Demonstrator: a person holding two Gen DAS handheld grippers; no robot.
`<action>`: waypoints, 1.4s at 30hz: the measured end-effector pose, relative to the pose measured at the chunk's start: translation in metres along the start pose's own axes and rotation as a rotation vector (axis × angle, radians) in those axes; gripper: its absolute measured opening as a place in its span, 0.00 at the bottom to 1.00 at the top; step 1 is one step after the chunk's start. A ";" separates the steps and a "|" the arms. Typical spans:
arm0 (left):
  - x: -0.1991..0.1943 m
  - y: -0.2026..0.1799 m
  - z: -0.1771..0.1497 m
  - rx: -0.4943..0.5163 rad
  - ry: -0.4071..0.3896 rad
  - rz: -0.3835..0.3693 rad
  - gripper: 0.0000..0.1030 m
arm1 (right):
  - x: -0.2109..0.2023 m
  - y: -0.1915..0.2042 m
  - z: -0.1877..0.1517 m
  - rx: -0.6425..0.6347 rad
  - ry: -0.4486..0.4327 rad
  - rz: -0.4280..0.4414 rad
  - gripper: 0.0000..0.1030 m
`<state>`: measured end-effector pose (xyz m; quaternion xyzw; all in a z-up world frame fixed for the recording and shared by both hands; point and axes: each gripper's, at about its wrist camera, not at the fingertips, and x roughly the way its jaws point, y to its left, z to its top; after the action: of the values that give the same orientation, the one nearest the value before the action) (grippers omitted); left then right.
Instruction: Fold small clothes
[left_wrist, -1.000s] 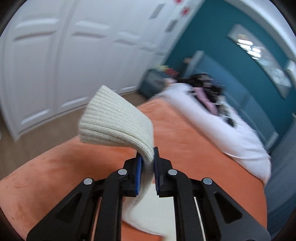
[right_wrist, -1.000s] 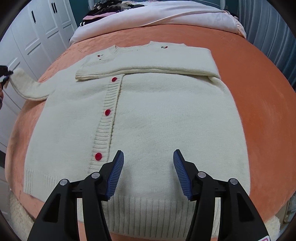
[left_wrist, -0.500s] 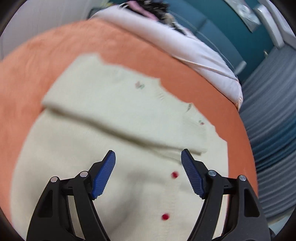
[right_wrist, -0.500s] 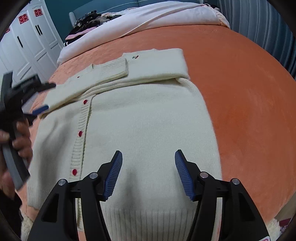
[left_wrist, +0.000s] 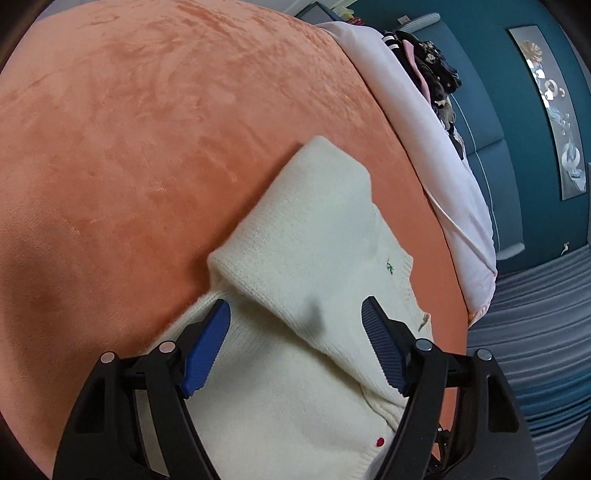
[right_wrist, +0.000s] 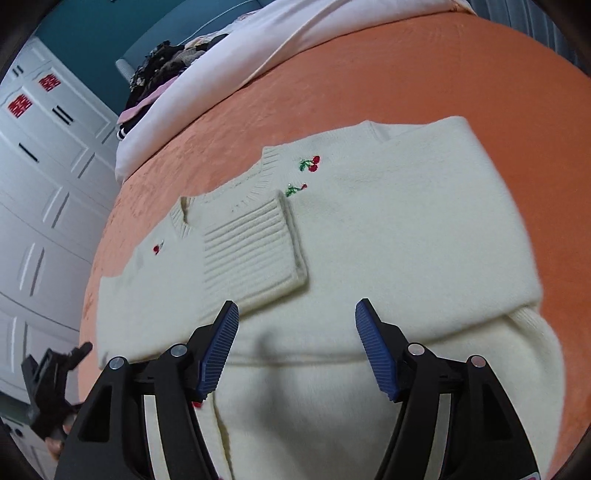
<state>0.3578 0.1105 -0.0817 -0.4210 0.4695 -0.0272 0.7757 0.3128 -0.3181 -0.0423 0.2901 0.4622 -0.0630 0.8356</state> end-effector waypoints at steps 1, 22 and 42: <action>0.000 0.001 0.001 -0.014 0.001 0.002 0.63 | 0.010 0.003 0.003 0.014 0.013 0.016 0.63; 0.017 0.006 -0.025 0.197 -0.094 0.004 0.13 | 0.001 -0.013 0.001 -0.016 -0.061 -0.003 0.14; 0.020 0.018 -0.045 0.308 -0.196 -0.073 0.13 | 0.126 0.213 0.002 -0.533 0.085 0.034 0.03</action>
<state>0.3283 0.0848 -0.1170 -0.3146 0.3662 -0.0859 0.8715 0.4654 -0.1231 -0.0527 0.0701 0.4921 0.0873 0.8633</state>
